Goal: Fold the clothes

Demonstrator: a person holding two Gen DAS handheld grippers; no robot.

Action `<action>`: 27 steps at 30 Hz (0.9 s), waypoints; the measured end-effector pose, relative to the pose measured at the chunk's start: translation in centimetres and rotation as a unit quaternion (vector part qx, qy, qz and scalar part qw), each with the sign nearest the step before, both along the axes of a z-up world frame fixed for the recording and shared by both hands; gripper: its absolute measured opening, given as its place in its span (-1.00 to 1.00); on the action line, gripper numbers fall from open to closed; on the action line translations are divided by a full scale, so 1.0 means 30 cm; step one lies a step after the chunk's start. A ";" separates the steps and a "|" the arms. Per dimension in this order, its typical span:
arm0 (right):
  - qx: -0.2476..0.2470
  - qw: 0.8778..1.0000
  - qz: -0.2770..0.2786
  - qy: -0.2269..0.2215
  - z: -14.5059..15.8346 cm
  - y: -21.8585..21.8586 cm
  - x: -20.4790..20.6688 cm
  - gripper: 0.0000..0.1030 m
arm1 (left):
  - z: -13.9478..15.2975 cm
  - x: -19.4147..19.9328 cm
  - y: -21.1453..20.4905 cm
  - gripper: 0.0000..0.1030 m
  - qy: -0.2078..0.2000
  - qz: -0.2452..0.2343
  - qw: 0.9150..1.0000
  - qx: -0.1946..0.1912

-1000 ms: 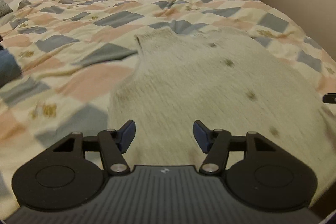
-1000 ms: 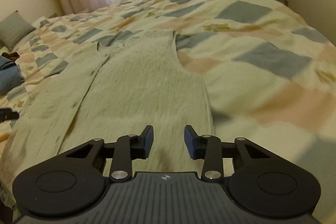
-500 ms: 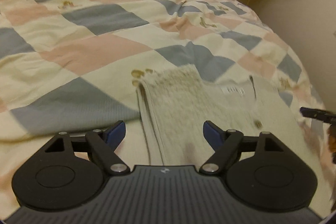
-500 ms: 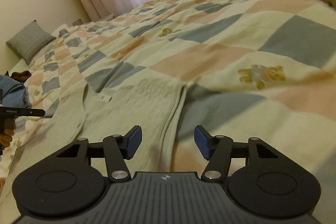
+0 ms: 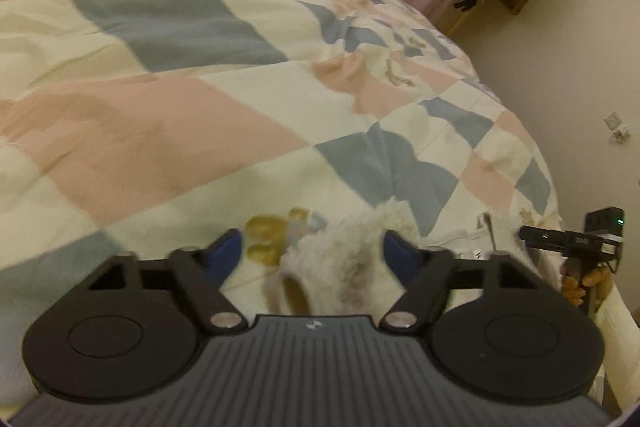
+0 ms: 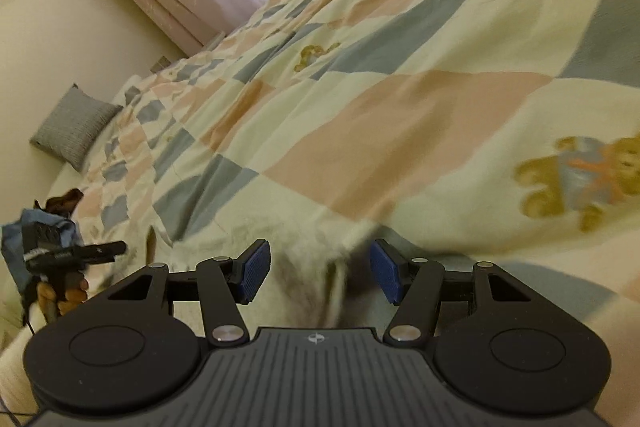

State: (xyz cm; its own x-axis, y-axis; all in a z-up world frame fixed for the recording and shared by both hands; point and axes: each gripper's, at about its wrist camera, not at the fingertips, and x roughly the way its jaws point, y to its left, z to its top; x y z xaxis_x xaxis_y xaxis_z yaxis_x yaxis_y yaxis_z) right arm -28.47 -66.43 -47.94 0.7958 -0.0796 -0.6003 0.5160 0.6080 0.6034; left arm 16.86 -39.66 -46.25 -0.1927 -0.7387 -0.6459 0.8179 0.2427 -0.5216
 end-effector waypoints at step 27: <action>-0.307 0.942 0.099 0.091 0.374 1.305 -0.713 -0.10 | 0.329 -0.835 1.151 -0.44 -0.177 -0.011 0.983 -0.049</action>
State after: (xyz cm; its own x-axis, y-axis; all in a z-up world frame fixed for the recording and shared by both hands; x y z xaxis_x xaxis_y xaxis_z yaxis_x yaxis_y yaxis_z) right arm -49.86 -27.29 -36.71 0.7198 -0.3174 -0.6173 0.4173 0.9086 0.0195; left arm -8.18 -5.13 -36.39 0.0147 -0.7992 -0.6009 0.9566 0.1861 -0.2241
